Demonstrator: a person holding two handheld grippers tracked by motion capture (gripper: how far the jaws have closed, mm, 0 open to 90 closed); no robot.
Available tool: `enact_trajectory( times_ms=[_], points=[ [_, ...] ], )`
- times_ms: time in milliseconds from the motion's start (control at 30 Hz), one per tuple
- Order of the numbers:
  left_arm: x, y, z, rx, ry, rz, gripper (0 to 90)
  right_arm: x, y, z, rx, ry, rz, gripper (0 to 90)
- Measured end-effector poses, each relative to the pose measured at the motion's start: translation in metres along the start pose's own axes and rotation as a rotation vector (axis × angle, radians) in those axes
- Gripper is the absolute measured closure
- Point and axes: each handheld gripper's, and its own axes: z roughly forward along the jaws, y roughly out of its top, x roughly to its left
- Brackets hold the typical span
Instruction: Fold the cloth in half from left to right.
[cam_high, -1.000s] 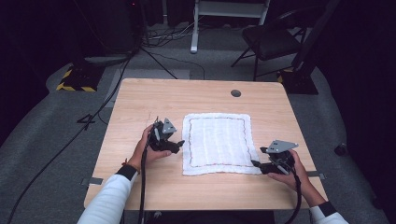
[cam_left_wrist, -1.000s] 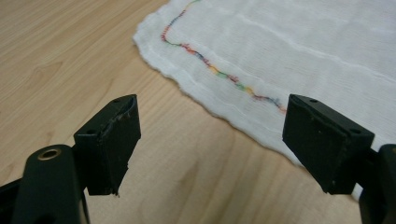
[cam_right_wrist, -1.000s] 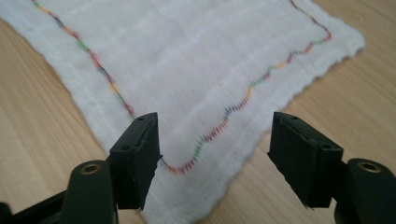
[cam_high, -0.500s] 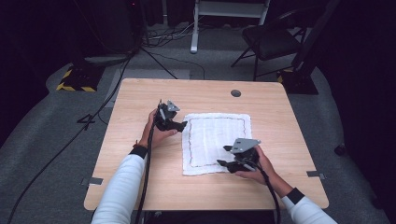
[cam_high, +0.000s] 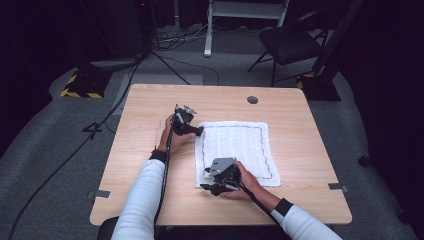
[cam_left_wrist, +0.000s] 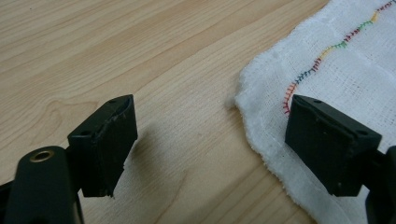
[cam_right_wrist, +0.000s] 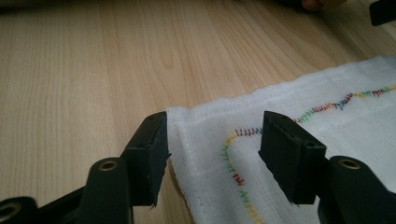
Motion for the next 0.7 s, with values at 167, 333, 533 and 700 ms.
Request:
enact_trajectory(
  times_ms=[167, 333, 533, 700],
  points=[
    [0.004, 0.003, 0.004, 0.011, -0.019, -0.025, 14.4, 0.0, 0.0, 0.009, 0.01, 0.02, 0.016, 41.4],
    [0.005, 0.005, 0.005, 0.017, -0.03, -0.001, 13.3, 0.002, 0.005, 0.017, 0.024, 0.022, 0.027, 45.5],
    [0.006, 0.006, -0.001, 0.015, -0.093, 0.046, 49.6, 0.0, 0.006, 0.016, 0.046, -0.022, 0.063, 70.1],
    [0.018, -0.001, -0.006, -0.006, -0.198, 0.03, 80.0, 0.004, 0.006, 0.016, 0.056, -0.086, 0.019, 85.2]
  ],
)
